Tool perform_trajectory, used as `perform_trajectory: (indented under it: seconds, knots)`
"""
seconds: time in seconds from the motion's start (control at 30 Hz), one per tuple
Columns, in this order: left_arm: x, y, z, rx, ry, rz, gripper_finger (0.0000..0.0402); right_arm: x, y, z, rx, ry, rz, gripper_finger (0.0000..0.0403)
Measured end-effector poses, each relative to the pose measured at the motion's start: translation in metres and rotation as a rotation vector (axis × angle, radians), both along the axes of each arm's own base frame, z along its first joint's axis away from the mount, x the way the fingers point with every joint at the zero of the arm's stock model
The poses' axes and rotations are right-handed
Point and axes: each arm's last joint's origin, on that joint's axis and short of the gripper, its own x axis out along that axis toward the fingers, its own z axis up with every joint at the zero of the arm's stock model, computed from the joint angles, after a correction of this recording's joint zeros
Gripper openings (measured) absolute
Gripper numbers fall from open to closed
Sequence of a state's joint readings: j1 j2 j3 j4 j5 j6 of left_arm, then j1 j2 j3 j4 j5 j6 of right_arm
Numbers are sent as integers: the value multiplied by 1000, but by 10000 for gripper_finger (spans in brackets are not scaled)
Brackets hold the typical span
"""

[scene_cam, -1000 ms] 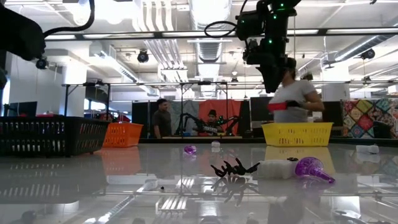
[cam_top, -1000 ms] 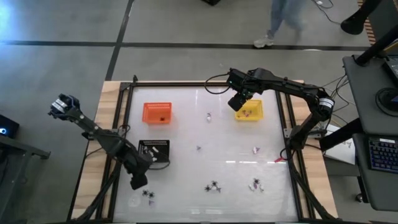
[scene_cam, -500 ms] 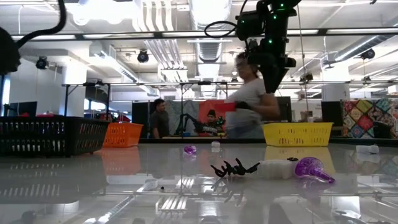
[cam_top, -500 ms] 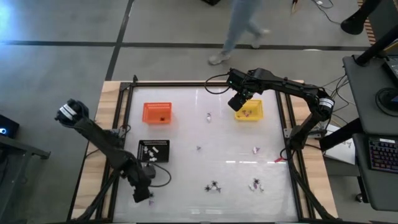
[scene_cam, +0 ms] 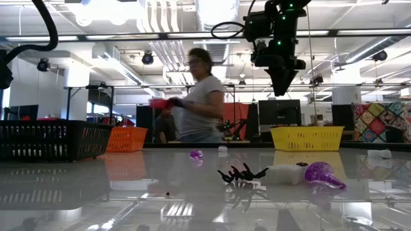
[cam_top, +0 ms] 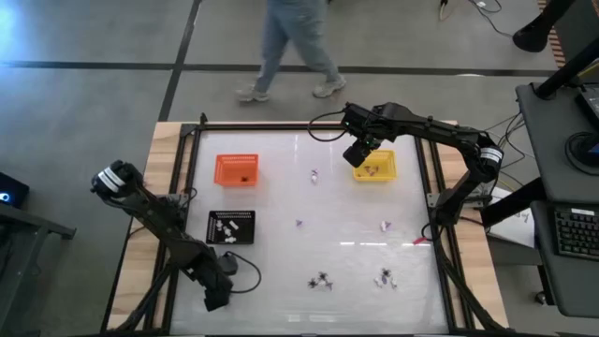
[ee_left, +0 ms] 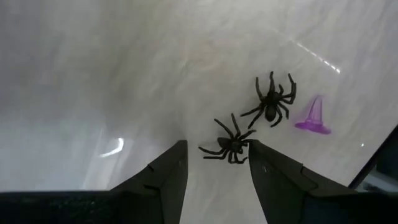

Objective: Sort Halloween decoration
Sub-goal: Put the black spider toy into the orange bin

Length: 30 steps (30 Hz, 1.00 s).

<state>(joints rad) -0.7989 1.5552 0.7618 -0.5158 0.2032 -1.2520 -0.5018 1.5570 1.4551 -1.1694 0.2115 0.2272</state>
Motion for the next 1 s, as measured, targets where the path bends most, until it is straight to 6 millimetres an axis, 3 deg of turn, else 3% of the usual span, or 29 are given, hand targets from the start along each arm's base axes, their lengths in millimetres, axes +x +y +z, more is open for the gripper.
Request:
perform_trajectory:
  seconds: [0.27,0.6,1.0]
  knots:
    - [6,-7,-3,-4,71,146,152,0,0,0,-1,-1,0,121]
    - [7,-8,-18,48,137,173,145,0,0,0,1,0,0,121]
    - [5,-6,-18,68,135,127,8,0,0,0,2,1,0,121]
